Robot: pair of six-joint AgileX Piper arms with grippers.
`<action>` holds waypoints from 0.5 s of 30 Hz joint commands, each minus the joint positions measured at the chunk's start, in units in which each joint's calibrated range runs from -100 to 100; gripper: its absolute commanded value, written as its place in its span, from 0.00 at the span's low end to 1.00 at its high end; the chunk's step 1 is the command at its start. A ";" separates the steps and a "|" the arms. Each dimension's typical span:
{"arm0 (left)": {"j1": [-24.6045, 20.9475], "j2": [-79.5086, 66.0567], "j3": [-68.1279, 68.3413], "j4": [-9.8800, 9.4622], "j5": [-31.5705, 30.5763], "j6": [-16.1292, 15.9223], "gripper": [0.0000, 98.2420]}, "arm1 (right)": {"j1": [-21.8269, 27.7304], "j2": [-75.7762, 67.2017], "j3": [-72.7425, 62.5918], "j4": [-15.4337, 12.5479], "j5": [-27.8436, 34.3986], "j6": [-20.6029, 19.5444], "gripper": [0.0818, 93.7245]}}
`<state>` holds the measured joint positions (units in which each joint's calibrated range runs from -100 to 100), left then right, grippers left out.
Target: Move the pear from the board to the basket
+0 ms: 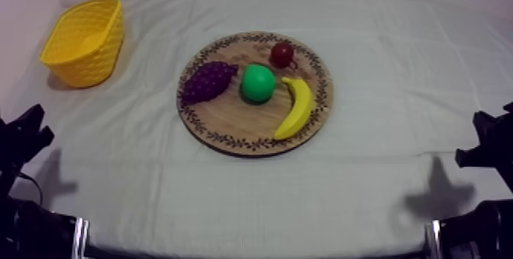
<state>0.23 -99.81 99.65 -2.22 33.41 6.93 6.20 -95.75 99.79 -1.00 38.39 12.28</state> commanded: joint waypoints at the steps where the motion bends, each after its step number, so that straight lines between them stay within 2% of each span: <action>1: -0.12 -0.02 0.02 -0.05 -0.10 2.66 0.00 | 0.00 -0.01 -0.01 0.00 0.00 0.00 0.00; 4: -0.12 -0.02 0.02 -0.05 -0.10 4.19 0.00 | 0.00 -0.01 -0.01 0.00 0.00 0.00 0.00; 7: -0.22 -0.02 0.09 -0.10 -0.57 3.33 0.00 | 0.00 -0.01 -0.01 0.00 0.00 0.00 0.00; 15: -0.60 -0.02 0.13 -0.14 -0.89 3.74 0.00 | 0.00 -0.01 -0.01 0.00 0.00 0.00 0.00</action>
<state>-0.36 -99.81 99.75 -2.34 32.60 9.28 6.20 -95.75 99.79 -1.00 38.39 12.28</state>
